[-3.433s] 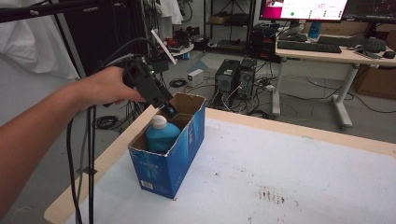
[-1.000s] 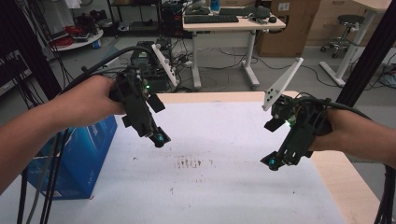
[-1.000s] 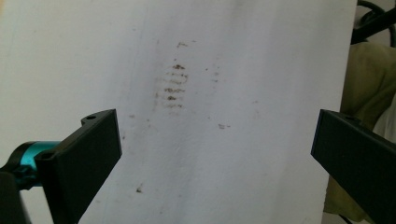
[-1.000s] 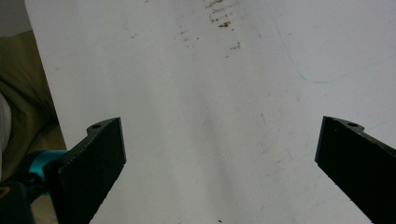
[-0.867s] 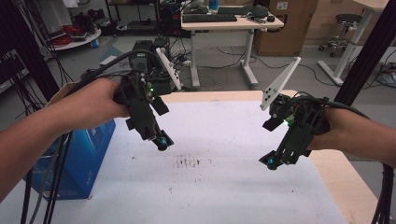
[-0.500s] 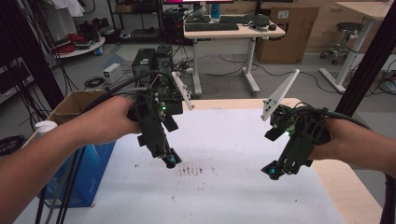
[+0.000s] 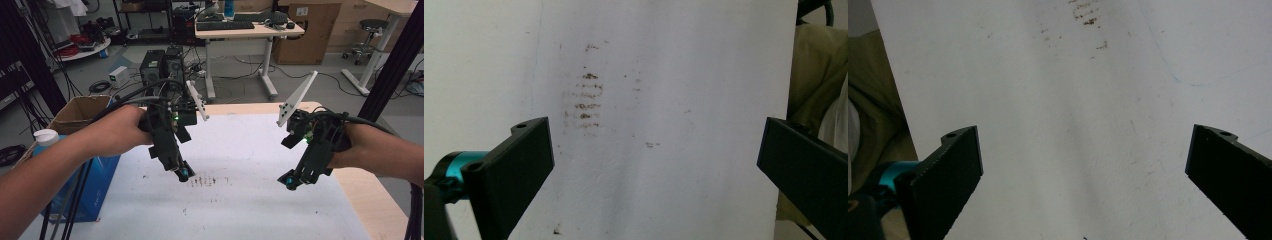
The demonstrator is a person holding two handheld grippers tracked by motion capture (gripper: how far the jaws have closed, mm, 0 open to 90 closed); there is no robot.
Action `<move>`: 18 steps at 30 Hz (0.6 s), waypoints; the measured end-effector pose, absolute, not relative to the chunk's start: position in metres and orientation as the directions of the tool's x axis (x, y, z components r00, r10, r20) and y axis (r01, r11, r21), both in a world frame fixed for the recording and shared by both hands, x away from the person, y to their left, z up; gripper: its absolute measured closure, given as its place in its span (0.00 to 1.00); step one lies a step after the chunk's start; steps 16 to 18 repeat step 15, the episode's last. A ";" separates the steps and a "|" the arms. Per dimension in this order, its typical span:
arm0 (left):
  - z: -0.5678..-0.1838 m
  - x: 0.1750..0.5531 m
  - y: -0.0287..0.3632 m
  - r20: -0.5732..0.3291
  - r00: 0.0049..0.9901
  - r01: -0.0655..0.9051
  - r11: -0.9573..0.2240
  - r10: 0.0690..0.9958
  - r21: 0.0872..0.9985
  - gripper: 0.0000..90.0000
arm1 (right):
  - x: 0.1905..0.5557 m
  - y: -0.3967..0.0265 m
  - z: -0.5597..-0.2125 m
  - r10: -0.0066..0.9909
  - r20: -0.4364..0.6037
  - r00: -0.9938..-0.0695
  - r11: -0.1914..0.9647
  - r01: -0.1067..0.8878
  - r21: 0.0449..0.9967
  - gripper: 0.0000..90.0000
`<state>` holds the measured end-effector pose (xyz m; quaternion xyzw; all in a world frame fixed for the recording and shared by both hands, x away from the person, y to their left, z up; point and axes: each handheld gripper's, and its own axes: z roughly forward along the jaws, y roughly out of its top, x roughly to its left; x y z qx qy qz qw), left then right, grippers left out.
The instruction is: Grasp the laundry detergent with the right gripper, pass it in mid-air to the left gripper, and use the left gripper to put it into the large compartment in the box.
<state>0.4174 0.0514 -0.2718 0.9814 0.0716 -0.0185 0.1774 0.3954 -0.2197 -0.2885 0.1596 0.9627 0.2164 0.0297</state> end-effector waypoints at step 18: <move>-0.271 0.417 0.052 -0.056 0.988 0.154 -0.927 0.144 0.343 0.02 | 0.394 -0.220 -0.287 0.323 0.008 -0.946 0.854 0.295 0.428 0.01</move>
